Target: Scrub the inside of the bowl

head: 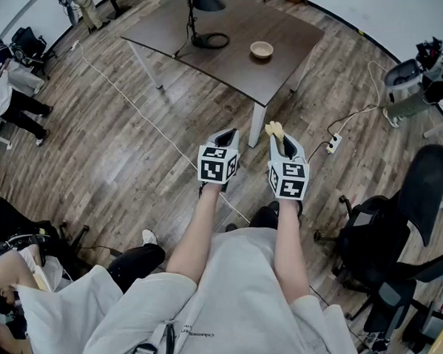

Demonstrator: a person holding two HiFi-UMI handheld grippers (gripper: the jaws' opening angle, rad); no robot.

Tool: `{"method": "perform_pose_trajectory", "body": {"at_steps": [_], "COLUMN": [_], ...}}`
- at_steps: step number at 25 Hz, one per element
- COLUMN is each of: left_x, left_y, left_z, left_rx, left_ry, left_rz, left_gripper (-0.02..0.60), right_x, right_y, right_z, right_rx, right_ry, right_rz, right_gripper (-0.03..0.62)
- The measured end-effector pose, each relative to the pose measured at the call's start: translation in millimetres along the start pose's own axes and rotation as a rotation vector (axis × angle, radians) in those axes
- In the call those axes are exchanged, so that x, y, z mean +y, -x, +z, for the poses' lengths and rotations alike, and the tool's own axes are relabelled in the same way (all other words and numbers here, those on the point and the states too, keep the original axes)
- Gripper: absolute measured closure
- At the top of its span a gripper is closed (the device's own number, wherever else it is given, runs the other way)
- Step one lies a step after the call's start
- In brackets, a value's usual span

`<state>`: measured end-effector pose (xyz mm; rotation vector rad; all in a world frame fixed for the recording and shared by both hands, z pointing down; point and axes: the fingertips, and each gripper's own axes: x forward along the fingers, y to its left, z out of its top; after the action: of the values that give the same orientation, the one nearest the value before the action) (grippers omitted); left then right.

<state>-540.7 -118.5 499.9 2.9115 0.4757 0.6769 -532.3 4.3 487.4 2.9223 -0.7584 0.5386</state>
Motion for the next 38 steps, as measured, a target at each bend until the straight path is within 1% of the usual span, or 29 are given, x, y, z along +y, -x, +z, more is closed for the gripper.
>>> {"method": "perform_pose_trajectory", "body": {"at_steps": [4,9,12,15,19,21,23,25,27,29,34,36,38], "left_x": [11.8,12.1,10.2,15.9,23.8,31.4,42.8,44.3,34.1,30.6,60.5,68.6,79.0], "left_y": [0.3,-17.7,-37.9,-55.8,-83.3,-93.6,-101.7,-116.7,-135.0,-143.9,-156.3,-161.8,-169.6], "left_z": [2.9,0.5,-6.7,-13.2,-6.8,0.2,7.6,16.1,22.9,25.9,32.4,37.1,44.3], "left_rx": [0.005,0.02,0.046,0.074,0.107,0.112,0.107,0.101,0.107,0.112,0.105,0.096,0.101], "left_ry": [0.011,0.026,0.045,0.057,0.049,0.049,0.081,0.112,0.116,0.12,0.146,0.158,0.148], "left_rz": [0.01,-0.003,-0.01,0.009,0.029,0.049,0.096,0.134,0.136,0.15,0.262,0.292,0.303], "left_gripper": [0.581,0.581,0.581,0.581,0.581,0.581,0.581,0.581,0.581,0.581,0.581,0.581,0.581], "right_x": [7.1,-2.8,-15.6,-29.4,-57.5,-65.1,-69.8,-84.2,-107.3,-121.0,-119.7,-119.0,-119.6], "right_y": [-7.5,-20.8,-36.6,-58.7,-93.4,-109.3,-125.8,-141.4,-148.4,-154.5,-199.2,-206.6,-212.1], "right_z": [2.6,1.1,-9.8,-19.7,-19.1,-12.0,-3.9,3.1,7.9,11.3,17.3,17.6,18.3], "right_rx": [0.015,0.038,0.069,0.097,0.12,0.116,0.115,0.113,0.109,0.104,0.091,0.097,0.105], "right_ry": [0.014,0.018,0.012,-0.003,-0.031,-0.046,-0.041,-0.043,-0.059,-0.069,-0.1,-0.081,-0.059], "right_rz": [0.014,0.01,0.017,0.024,0.018,0.045,0.091,0.132,0.14,0.151,0.255,0.298,0.332], "right_gripper": [0.49,0.49,0.49,0.488,0.488,0.488,0.488,0.488,0.488,0.488,0.488,0.488,0.487]}}
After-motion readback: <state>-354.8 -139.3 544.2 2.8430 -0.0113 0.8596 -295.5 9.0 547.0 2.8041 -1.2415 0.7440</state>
